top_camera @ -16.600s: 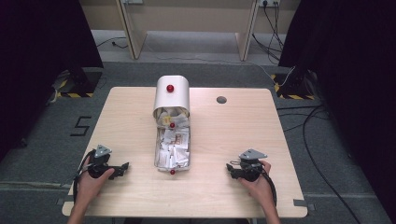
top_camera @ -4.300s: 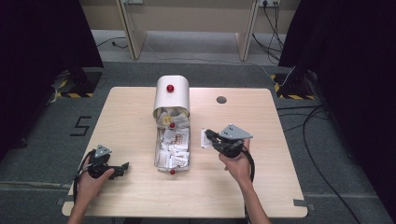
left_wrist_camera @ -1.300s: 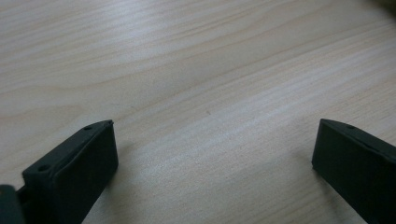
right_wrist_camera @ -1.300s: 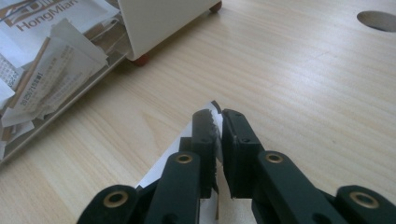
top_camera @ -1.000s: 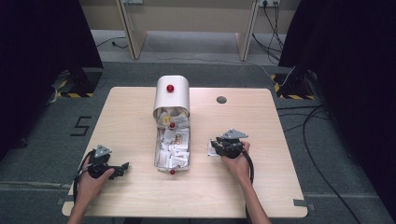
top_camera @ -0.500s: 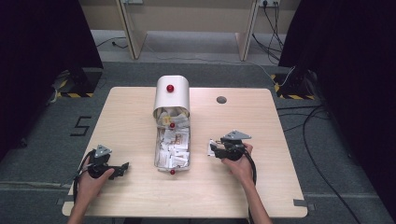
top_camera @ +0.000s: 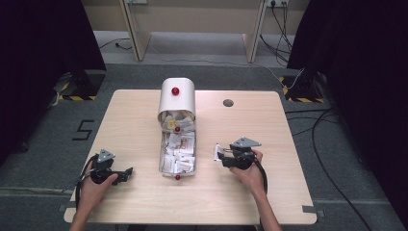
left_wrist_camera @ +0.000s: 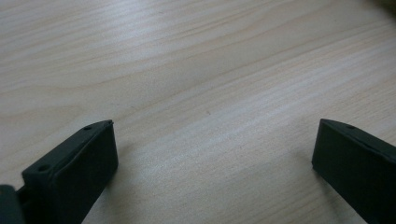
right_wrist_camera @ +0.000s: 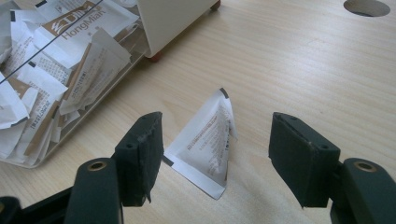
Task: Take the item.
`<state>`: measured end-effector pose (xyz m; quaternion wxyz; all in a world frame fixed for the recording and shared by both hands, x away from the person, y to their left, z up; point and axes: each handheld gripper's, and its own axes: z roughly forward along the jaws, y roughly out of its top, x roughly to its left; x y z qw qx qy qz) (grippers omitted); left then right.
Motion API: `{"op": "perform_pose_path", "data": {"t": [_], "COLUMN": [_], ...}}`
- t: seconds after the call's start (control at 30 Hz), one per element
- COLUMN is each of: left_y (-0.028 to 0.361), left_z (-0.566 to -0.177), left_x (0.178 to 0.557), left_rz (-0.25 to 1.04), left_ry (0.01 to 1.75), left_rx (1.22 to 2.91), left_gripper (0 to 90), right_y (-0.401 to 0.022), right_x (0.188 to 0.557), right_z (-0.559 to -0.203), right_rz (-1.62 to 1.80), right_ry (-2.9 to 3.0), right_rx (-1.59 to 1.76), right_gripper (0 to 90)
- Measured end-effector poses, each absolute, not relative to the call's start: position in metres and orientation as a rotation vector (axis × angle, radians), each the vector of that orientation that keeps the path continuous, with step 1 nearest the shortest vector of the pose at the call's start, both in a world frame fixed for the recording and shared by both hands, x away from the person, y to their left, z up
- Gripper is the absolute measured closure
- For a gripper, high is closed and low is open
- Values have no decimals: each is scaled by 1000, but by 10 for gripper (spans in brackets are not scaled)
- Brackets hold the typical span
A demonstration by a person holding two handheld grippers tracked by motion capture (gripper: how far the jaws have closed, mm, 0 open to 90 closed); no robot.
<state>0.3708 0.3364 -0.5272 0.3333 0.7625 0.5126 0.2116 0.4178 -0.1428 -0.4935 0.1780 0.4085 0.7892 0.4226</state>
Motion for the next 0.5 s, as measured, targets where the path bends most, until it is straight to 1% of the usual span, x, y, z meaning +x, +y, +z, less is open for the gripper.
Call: {"op": "perform_pose_path", "data": {"t": [0.5], "left_y": [336], "left_z": [-527], "left_x": [371], "left_rz": [553], "left_ry": [1338], "left_rx": [1991], "left_gripper": [0], "right_y": [-145], "right_x": [407], "right_z": [-489], "right_rz": [1193], "right_ry": [2228], "right_rx": [1138], "right_gripper": [357]}}
